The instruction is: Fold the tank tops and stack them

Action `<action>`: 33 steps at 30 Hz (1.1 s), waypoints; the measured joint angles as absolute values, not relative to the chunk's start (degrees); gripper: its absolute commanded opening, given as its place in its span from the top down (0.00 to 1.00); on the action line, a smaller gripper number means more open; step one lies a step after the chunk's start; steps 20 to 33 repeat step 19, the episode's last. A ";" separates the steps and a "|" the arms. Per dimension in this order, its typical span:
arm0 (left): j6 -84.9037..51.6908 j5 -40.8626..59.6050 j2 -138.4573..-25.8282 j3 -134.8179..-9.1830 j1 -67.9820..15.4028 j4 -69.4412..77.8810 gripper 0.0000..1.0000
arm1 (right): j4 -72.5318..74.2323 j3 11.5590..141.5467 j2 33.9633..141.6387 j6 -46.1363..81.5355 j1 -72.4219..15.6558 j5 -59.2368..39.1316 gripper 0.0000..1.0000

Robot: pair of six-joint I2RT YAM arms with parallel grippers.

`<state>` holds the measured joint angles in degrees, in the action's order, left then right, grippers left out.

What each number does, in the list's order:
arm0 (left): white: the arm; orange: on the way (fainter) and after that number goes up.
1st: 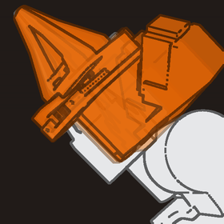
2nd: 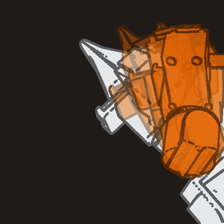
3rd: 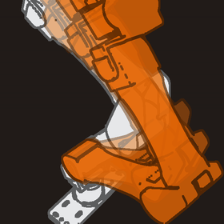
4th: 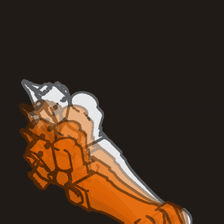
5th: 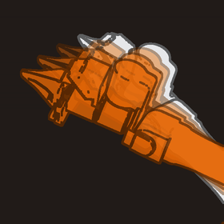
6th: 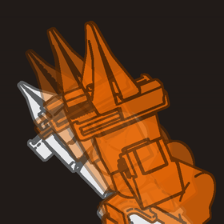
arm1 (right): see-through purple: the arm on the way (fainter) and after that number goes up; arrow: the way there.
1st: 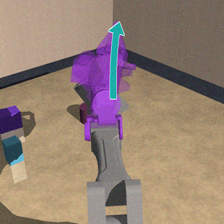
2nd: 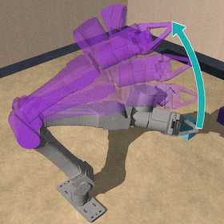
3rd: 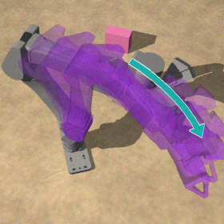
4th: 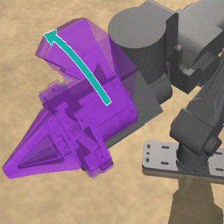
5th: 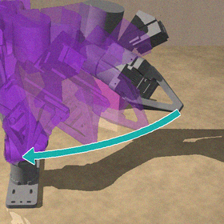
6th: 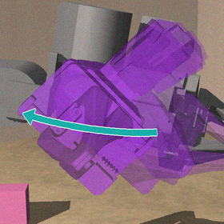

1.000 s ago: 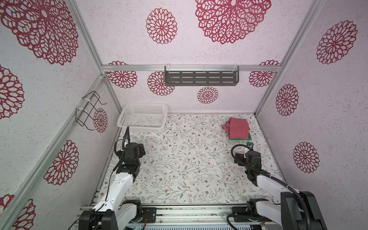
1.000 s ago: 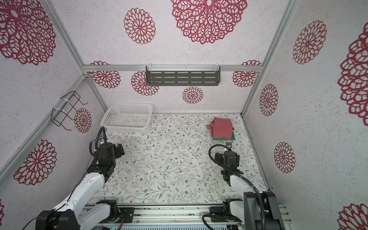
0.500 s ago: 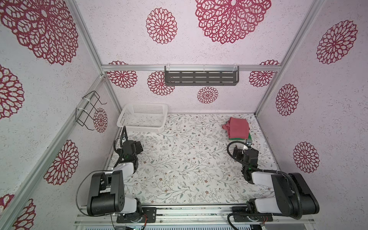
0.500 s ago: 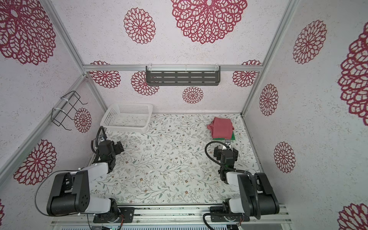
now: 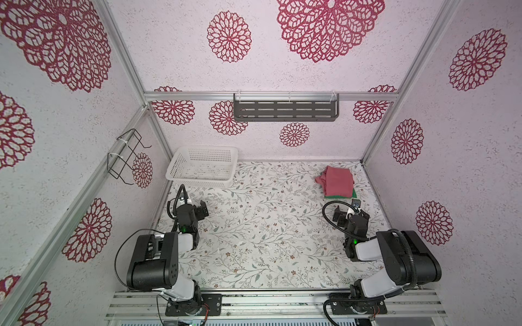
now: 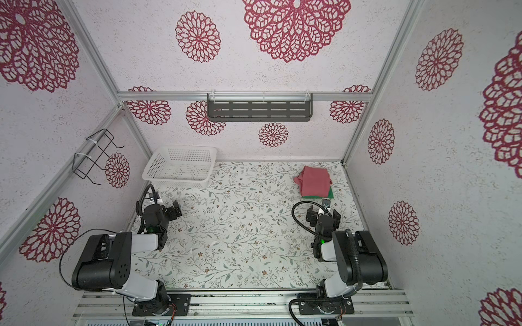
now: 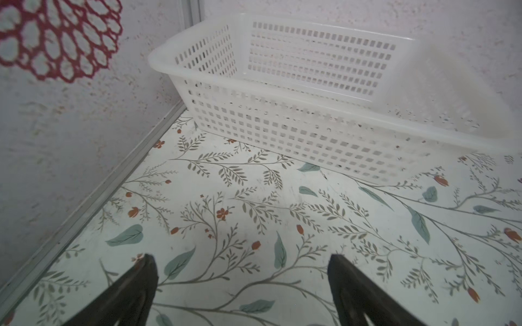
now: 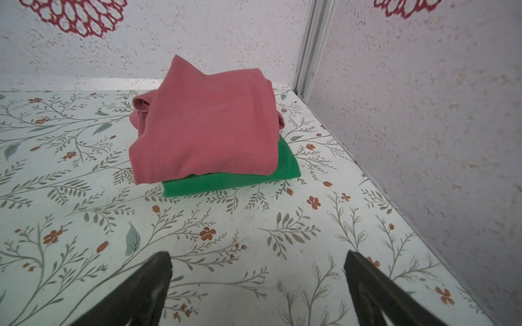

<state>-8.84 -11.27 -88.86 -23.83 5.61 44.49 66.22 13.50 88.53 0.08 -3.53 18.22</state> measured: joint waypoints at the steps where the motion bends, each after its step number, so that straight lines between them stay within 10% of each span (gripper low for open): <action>1: -8.58 -11.31 -88.86 -23.86 5.61 45.28 0.03 | 66.22 13.50 88.53 0.10 -3.53 18.20 0.01; 33: -7.90 -11.49 -88.86 -23.83 5.61 48.88 0.03 | 66.54 13.65 88.53 0.12 -3.31 17.82 0.01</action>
